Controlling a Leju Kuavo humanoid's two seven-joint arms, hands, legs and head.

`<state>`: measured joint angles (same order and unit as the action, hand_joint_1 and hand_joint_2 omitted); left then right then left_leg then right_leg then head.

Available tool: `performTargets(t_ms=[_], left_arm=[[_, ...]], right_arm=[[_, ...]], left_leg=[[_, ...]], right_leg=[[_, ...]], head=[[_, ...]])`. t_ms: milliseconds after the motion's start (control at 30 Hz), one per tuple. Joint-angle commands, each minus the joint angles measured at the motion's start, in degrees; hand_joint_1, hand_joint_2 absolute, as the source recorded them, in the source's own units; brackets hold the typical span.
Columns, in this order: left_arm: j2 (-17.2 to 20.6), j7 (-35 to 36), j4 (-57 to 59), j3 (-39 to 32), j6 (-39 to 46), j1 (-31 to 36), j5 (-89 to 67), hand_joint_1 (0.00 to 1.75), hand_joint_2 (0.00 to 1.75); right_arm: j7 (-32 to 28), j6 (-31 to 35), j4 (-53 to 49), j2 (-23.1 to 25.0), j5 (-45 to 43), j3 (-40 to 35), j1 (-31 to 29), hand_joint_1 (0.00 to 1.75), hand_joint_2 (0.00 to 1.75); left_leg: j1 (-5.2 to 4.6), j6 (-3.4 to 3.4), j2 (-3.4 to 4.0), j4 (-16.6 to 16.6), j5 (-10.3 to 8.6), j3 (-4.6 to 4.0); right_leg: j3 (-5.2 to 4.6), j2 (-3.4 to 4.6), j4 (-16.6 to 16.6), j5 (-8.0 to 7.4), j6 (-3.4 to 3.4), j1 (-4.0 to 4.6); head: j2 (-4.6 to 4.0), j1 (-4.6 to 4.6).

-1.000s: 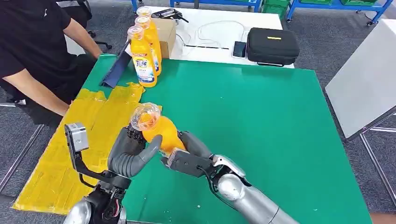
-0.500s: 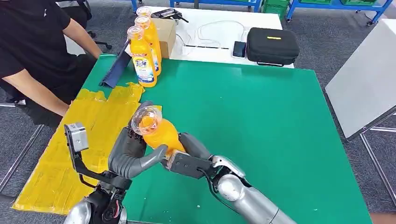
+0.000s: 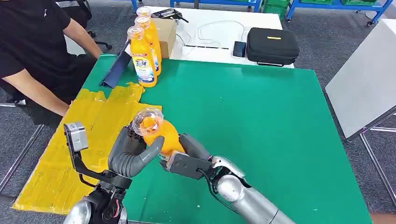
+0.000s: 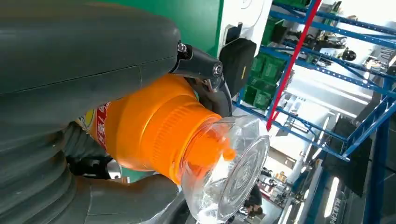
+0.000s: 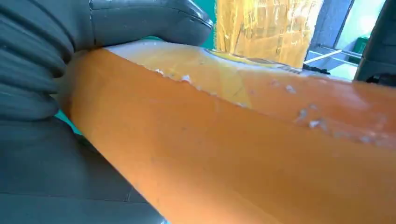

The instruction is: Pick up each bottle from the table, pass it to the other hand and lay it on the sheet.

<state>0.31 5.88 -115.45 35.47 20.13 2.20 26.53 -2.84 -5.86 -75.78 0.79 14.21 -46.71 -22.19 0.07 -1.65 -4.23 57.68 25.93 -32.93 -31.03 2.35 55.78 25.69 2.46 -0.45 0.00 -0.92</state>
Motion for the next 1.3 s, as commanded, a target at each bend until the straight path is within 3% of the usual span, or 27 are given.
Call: performTargets(t_ms=[33,233,267,367,400,1000,1200,1300], left_arm=[[-0.73,0.55,0.06,6.88,-0.93,3.43,0.84,1.75,1.75],[-0.73,0.59,0.19,7.17,-0.90,3.65,1.14,1.75,1.75],[-0.68,0.61,0.20,7.24,-0.96,3.69,1.19,1.75,1.75],[-0.68,0.61,0.20,7.24,-0.96,3.69,1.19,1.75,1.75],[-0.66,0.71,0.16,7.21,-1.11,3.62,1.13,1.75,1.75],[-0.10,0.45,-0.08,6.92,-1.51,3.39,-2.22,1.75,1.75],[-0.09,1.32,-3.12,1.17,-5.39,-0.11,-8.97,1.75,1.75],[-0.62,1.13,-3.91,-2.15,-9.15,-2.92,-13.34,1.75,1.75]], right_arm=[[0.40,-2.01,2.80,1.20,0.67,-3.16,-0.92,1.75,1.75],[0.20,-2.01,3.37,1.03,0.74,-2.96,-0.73,1.75,1.75],[0.34,-1.80,3.61,1.07,0.70,-2.69,-0.62,0.09,1.75],[0.34,-1.80,3.61,1.07,0.70,-2.69,-0.62,0.09,1.75],[2.51,-1.12,4.21,0.91,2.36,-3.32,-1.21,0.00,0.00],[3.07,-0.92,4.51,0.05,4.33,-3.60,-0.90,0.00,0.00],[4.12,1.84,0.28,-2.48,8.06,-2.18,2.28,0.00,0.00],[4.29,2.59,-6.76,-7.15,11.38,-0.55,8.64,0.00,0.00]], left_leg=[[0.01,0.05,0.15,0.01,0.01,0.00],[0.02,0.09,0.28,0.03,0.04,0.08],[0.02,0.07,0.20,0.01,0.02,0.03],[0.02,0.08,0.24,0.00,0.03,0.08],[0.01,0.06,0.18,0.01,0.02,0.04],[0.00,0.08,0.30,0.01,0.03,0.08],[0.00,0.05,0.16,-0.01,0.02,0.05],[-0.01,0.05,0.16,-0.05,0.03,0.10]], right_leg=[[0.03,-0.14,-0.01,0.02,-0.04,0.03],[0.13,-0.26,-0.02,0.06,-0.07,0.07],[0.08,-0.21,-0.02,0.04,-0.06,0.05],[0.13,-0.22,-0.04,0.04,-0.07,0.06],[0.08,-0.18,-0.02,0.04,-0.05,0.04],[0.11,-0.19,-0.01,0.04,-0.06,0.04],[0.07,-0.13,-0.04,0.03,-0.04,0.03],[0.14,-0.23,-0.08,0.05,-0.04,0.03]], head=[[0.00,0.00],[0.00,0.00],[0.00,0.00],[0.00,0.02],[0.00,0.00],[0.00,0.02],[0.00,0.00],[0.00,0.00]])
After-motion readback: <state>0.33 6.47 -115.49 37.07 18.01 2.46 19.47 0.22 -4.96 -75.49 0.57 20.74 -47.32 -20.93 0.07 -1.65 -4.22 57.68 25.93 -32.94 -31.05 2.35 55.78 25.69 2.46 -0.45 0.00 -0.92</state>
